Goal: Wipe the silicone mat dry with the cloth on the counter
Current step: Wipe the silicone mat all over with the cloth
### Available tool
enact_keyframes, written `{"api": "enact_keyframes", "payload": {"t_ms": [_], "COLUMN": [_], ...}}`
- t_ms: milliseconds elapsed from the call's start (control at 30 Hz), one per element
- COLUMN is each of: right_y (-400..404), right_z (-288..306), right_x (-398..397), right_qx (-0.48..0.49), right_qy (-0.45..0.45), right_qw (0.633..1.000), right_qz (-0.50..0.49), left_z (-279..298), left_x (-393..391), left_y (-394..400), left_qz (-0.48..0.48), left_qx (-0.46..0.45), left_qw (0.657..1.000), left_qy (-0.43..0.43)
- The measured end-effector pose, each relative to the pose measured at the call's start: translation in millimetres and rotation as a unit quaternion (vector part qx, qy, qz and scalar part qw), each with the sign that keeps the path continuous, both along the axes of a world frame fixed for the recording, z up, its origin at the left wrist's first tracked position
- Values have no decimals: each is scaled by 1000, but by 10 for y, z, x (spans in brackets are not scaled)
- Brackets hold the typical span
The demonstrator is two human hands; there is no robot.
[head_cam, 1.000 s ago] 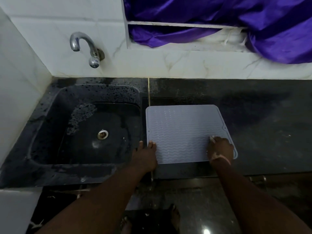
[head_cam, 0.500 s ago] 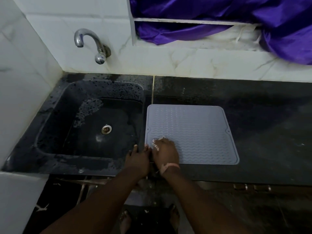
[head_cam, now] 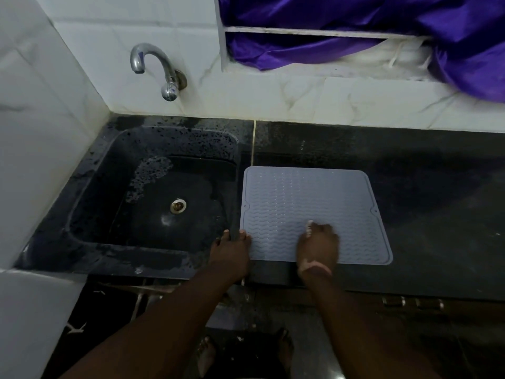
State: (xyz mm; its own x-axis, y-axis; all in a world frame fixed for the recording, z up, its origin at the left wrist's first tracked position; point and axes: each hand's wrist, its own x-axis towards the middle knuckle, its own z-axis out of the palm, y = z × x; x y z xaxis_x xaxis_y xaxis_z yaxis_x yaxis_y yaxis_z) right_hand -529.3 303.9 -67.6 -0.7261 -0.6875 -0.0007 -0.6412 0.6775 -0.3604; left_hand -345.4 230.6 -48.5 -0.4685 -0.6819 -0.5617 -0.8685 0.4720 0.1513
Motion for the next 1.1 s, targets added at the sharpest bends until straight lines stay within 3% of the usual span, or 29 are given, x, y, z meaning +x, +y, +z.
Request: {"api": "enact_keyframes", "payload": {"t_ms": [167, 267, 367, 467, 567, 733, 967, 1033, 1100], "right_y": [-312, -279, -85, 116, 258, 124, -157, -84, 58], "right_z": [-23, 45, 73, 55, -1, -47, 52, 154, 203], "right_x": [847, 622, 159, -298, -536, 81, 985, 812, 477], "right_qx": [-4, -79, -111, -71, 4, 20, -19, -64, -97], "right_qy": [-79, -142, -70, 8, 37, 11, -94, -139, -120], "right_qw": [976, 970, 987, 997, 996, 999, 972, 967, 980], "right_qz": [201, 179, 88, -33, -83, -24, 214, 203, 127], "left_z": [-50, -124, -211, -234, -213, -217, -189, -166, -148], "left_x": [44, 187, 339, 383, 390, 342, 324, 364, 392], "left_y": [-47, -55, -2, 43, 12, 5, -7, -36, -56], "left_qz": [7, 18, 29, 11, -10, -31, -39, -46, -47], "left_qx": [7, 4, -20, -30, -41, -35, -53, -49, -42], "left_qw": [1000, 998, 997, 998, 998, 999, 997, 997, 998], "left_qy": [29, 58, 66, 55, 38, 26, 31, 27, 32]}}
